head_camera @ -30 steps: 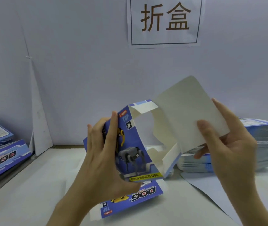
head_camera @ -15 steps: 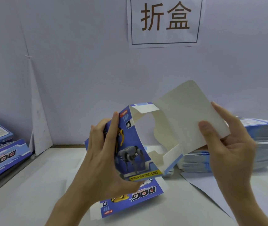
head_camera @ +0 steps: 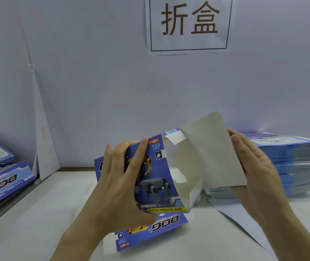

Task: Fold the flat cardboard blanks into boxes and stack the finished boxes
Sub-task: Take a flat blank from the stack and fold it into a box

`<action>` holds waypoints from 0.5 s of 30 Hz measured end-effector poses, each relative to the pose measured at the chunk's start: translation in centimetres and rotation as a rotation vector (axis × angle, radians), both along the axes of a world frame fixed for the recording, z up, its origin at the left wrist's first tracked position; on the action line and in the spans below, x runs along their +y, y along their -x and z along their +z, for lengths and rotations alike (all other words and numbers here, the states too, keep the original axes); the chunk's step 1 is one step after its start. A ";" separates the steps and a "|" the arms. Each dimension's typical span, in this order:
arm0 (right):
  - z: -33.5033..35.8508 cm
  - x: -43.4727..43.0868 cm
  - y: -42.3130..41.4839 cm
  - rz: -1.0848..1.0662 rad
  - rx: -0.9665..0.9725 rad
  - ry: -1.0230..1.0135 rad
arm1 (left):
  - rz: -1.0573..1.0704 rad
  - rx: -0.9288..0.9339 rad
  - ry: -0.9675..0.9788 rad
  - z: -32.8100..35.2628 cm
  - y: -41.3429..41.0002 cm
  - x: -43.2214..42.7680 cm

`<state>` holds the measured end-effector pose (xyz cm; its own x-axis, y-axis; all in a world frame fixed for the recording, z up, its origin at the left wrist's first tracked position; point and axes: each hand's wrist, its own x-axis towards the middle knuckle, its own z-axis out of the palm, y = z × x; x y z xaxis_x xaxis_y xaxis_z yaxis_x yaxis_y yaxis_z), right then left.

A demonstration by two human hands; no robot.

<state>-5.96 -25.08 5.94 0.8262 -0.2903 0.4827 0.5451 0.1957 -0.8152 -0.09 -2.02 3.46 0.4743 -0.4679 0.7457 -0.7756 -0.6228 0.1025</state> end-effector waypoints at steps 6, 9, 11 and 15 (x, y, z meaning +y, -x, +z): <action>-0.7 0.4 -0.7 -0.131 -0.026 0.277 | 0.053 -0.046 -0.062 0.1 -0.4 0.4; -0.9 -0.3 -1.2 -0.327 -0.060 0.283 | 0.029 -0.044 -0.031 0.2 -0.3 0.6; -0.9 -0.7 -1.1 -0.265 -0.038 0.226 | 0.028 -0.049 -0.026 0.2 -0.2 0.3; -0.7 -0.7 -0.8 -0.089 0.042 0.254 | 0.011 -0.012 -0.038 -0.1 -0.3 0.1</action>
<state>-5.20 -25.77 5.25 0.8235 -0.2369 0.5155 0.5159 -0.0654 -0.8542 0.19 -1.96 3.34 0.4707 -0.4907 0.7332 -0.7697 -0.6346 0.0694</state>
